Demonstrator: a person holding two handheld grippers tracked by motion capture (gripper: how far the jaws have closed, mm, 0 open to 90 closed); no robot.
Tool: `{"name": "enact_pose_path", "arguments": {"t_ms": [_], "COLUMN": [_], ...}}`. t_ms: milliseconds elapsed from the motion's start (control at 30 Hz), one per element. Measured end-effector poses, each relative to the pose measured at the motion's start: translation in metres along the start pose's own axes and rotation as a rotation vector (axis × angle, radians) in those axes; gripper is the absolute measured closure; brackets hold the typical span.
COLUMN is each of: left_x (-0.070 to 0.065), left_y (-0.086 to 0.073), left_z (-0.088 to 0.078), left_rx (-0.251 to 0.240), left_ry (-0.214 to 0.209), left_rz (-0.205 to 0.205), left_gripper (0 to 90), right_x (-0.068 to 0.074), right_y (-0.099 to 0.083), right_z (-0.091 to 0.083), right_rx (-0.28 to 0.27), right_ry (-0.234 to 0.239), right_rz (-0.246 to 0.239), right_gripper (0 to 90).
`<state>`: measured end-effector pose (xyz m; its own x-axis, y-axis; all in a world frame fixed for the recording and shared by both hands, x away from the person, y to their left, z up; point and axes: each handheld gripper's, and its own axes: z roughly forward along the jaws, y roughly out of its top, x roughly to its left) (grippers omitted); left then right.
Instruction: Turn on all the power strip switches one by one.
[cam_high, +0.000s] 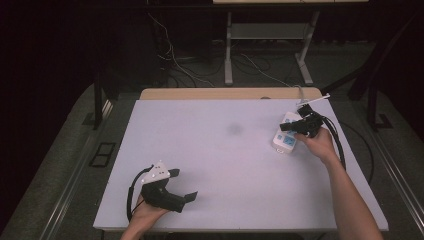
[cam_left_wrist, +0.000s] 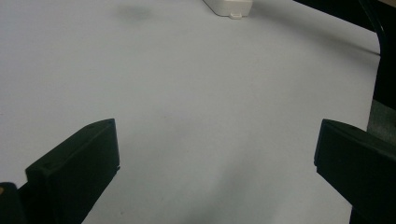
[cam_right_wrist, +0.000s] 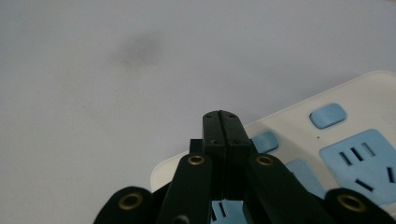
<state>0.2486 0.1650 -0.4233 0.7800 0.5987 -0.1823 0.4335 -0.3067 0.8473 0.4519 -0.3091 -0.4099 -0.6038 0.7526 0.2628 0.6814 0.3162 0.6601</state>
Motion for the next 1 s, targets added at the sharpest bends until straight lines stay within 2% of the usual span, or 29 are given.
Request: {"name": "enact_pose_path", "arguments": {"t_ms": [567,1000], "left_x": [0.001,0.001], "left_y": [0.000,0.000], "left_z": [0.001,0.002], "left_rx": [0.003,0.005], "left_ry": [-0.002,-0.004], "left_rz": [-0.003,0.000], "left_gripper": [0.0,0.0], "right_x": [-0.012,-0.022], "right_y": [0.008,0.006], "right_z": [-0.003,-0.001], "right_rx": [-0.007,-0.006], "right_ry": [-0.019,-0.025], "right_rz": [0.014,0.035], "right_gripper": [89.9,89.9]}}
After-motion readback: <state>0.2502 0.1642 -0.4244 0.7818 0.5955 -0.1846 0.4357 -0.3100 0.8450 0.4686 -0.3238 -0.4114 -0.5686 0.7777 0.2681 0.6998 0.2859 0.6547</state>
